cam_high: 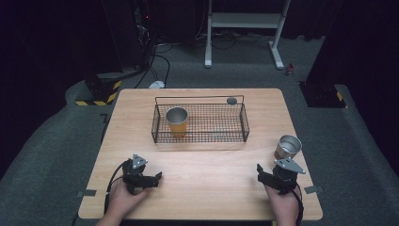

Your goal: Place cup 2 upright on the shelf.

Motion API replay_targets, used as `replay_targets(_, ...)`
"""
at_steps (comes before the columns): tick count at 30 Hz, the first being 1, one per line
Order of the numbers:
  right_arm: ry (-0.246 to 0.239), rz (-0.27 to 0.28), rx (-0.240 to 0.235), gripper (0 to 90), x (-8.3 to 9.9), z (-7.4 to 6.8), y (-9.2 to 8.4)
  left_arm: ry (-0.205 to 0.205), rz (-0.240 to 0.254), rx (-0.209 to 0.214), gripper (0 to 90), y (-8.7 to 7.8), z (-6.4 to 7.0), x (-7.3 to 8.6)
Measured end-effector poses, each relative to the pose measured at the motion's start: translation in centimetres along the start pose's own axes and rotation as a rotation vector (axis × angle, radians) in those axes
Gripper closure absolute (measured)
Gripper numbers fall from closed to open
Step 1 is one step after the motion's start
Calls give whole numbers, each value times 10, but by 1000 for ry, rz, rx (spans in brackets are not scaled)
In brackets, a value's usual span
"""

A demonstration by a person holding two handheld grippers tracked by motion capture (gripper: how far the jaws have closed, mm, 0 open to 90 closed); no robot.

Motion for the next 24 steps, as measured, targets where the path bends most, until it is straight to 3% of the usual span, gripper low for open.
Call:
replay_targets(13,-1,0,71,125,4,23,-18,6,2,-3,3,3,1,-3)
replay_targets(24,39,17,101,105,0,48,-21,4,1,0,3,3,1,-3)
Point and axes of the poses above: each handheld gripper's, and its own axes: y roughly forward along the jaws, x roughly out of its underside, z roughly to its right, the point moved 5 cm from there along y, roughly forward along the jaws, and after that the axes turned 15 degrees about -x, right-handed, at the moved point
